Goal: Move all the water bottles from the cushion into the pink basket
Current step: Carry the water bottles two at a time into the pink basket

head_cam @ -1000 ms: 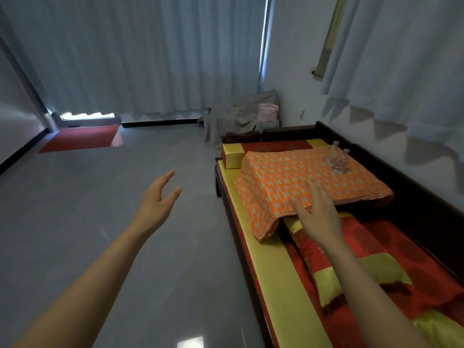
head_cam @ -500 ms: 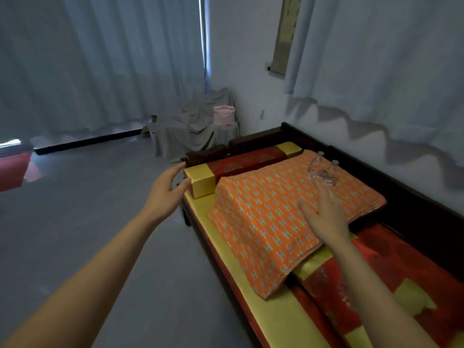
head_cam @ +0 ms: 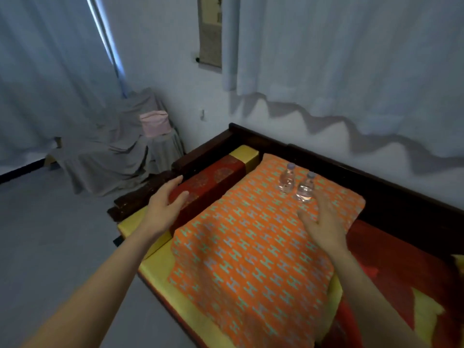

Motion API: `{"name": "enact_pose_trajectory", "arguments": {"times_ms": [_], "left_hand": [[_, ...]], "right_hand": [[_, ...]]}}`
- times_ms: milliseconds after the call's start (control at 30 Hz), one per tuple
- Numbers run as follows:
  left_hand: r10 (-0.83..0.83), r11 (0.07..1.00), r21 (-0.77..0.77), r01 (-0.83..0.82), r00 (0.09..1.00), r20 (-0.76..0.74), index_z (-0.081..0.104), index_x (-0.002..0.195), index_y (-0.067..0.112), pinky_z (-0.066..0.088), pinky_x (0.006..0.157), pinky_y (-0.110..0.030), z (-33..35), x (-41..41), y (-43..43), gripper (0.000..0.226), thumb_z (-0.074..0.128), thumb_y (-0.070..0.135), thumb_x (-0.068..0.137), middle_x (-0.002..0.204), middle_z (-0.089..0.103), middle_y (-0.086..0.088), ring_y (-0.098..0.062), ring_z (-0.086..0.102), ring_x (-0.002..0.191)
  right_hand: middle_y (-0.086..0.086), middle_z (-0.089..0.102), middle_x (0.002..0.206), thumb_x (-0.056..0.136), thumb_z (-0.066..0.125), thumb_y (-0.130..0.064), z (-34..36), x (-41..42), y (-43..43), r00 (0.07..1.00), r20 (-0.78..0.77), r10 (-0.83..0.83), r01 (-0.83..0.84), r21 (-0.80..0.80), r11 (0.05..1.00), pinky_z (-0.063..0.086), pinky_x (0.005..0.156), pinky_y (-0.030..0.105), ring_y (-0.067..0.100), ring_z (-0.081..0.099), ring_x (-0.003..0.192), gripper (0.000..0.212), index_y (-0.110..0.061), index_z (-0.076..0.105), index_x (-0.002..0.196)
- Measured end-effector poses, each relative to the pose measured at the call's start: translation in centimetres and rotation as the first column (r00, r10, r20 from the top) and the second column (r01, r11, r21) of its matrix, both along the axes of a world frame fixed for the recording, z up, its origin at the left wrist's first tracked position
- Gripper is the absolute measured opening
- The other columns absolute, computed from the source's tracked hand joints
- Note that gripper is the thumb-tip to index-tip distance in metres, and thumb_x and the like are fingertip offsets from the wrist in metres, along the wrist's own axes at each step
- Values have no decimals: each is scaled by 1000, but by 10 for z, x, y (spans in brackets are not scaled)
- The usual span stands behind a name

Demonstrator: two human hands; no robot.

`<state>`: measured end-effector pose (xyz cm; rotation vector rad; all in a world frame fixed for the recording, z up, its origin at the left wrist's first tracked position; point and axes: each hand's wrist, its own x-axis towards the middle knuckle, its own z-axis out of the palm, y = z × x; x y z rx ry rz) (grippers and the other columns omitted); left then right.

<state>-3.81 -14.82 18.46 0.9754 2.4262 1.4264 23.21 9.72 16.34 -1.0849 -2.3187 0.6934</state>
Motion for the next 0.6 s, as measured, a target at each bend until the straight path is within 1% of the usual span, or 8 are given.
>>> {"name": "enact_pose_trajectory", "arguments": {"times_ms": [100,167,233,300,367,400,467,600], "left_hand": [[-94,995,-23,95,995,41,48,138,17,36,107,-28,-17,-41,56,47,60,26,92,143,50,-1,-10,44,129],[-183,982,-34,185,981,60,49,137,19,36,111,-37,-28,-69,100,47,59,27,92,142,51,0,-13,46,130],[-269,961,-39,273,960,80,51,136,21,36,112,-40,-39,-91,144,45,60,29,92,139,54,1,-14,49,129],[-386,918,-51,393,916,113,53,135,20,38,110,-40,-53,-111,191,45,62,27,91,136,56,1,-15,52,127],[-470,874,-40,483,864,179,53,134,18,41,108,-37,-65,-124,230,48,65,25,89,134,57,0,-15,53,124],[-510,849,-36,528,835,207,53,133,19,42,105,-33,-73,-129,249,48,66,26,88,131,58,2,-13,54,122],[-565,808,-27,588,787,247,52,132,21,42,98,-24,-86,-133,282,50,69,28,86,127,59,4,-11,56,118],[-599,769,-26,639,734,321,48,136,10,42,101,-31,-124,-129,350,55,69,13,85,133,57,-6,-16,54,122]], "right_hand": [[16,43,147,85,69,-21,-10,-25,26,996,28,-87,87,-3,996,28,112,37,32,39,136,63,-7,42,140],[16,41,148,86,68,-22,-16,-43,47,989,36,-145,145,-13,989,26,112,38,32,37,137,64,-7,40,142],[14,39,150,87,67,-23,-23,-58,64,973,59,-221,224,-38,974,26,112,37,30,35,139,66,-7,38,143],[12,38,151,87,68,-26,-31,-72,79,949,59,-310,314,-96,944,28,109,31,27,36,138,67,-8,37,144],[11,40,149,86,69,-26,-39,-85,93,926,47,-374,377,-147,915,30,99,22,24,41,134,68,-8,38,144],[11,41,149,85,70,-25,-44,-91,102,907,50,-418,420,-171,891,30,98,21,24,42,133,69,-8,38,143],[11,42,148,83,72,-24,-53,-100,116,876,51,-479,478,-214,852,31,105,27,24,41,135,70,-7,39,143],[8,45,146,82,74,-28,-79,-111,149,813,47,-580,567,-293,770,32,107,29,23,42,135,68,-10,44,140]]}}
